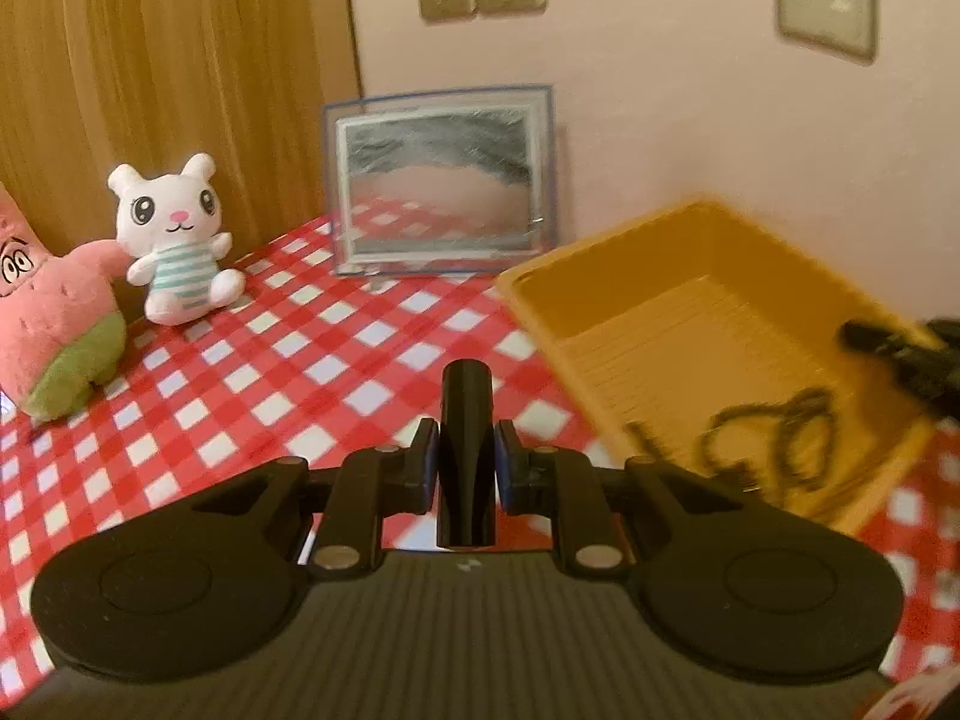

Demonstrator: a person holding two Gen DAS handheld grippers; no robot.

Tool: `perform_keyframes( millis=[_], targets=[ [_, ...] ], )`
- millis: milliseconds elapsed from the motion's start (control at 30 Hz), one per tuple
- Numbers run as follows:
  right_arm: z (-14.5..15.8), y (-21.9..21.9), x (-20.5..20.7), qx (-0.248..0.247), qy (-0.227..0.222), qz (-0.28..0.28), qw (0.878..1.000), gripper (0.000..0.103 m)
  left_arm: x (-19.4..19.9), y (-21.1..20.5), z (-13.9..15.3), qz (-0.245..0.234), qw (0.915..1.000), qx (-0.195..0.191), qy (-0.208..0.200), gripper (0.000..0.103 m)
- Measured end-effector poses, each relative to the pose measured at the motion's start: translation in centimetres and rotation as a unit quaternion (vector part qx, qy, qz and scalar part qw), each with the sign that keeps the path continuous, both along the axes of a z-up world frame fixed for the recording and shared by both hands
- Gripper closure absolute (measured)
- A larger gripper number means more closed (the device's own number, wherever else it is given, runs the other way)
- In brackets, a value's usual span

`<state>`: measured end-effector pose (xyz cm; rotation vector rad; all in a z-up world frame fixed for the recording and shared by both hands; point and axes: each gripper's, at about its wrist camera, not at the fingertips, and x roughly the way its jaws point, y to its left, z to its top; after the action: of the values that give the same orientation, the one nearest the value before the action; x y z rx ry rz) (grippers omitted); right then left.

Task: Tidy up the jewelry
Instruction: 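Carry the black case into the orange tray and open the left gripper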

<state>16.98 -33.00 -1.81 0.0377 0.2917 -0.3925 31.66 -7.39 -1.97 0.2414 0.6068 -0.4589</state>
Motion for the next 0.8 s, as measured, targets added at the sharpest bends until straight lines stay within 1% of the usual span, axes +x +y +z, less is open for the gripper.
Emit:
perform_keyframes(
  millis=[167,367,533,633,800],
  targets=[
    [0.1,0.3,-0.5,0.001,-0.002,0.003,1.000,0.099,-2.6,-1.8,0.9,-0.019,0.9990,-0.038,0.013,0.086],
    [0.3,0.7,-1.1,0.002,-0.003,0.005,1.000,0.099,-4.3,-4.8,0.3,-0.039,0.9955,-0.073,0.044,0.086],
    [0.3,0.9,-1.2,0.004,-0.003,0.004,1.000,0.099,-4.1,-7.2,-0.5,-0.047,0.9918,-0.090,0.078,0.086],
    [0.4,0.9,-1.3,0.004,-0.002,0.004,1.000,0.099,-3.8,-8.5,-1.2,-0.045,0.9908,-0.087,0.093,0.086],
    [0.4,0.9,-1.3,0.006,-0.002,0.004,1.000,0.099,-3.2,-9.7,-2.2,-0.033,0.9893,-0.088,0.111,0.086]
  ],
)
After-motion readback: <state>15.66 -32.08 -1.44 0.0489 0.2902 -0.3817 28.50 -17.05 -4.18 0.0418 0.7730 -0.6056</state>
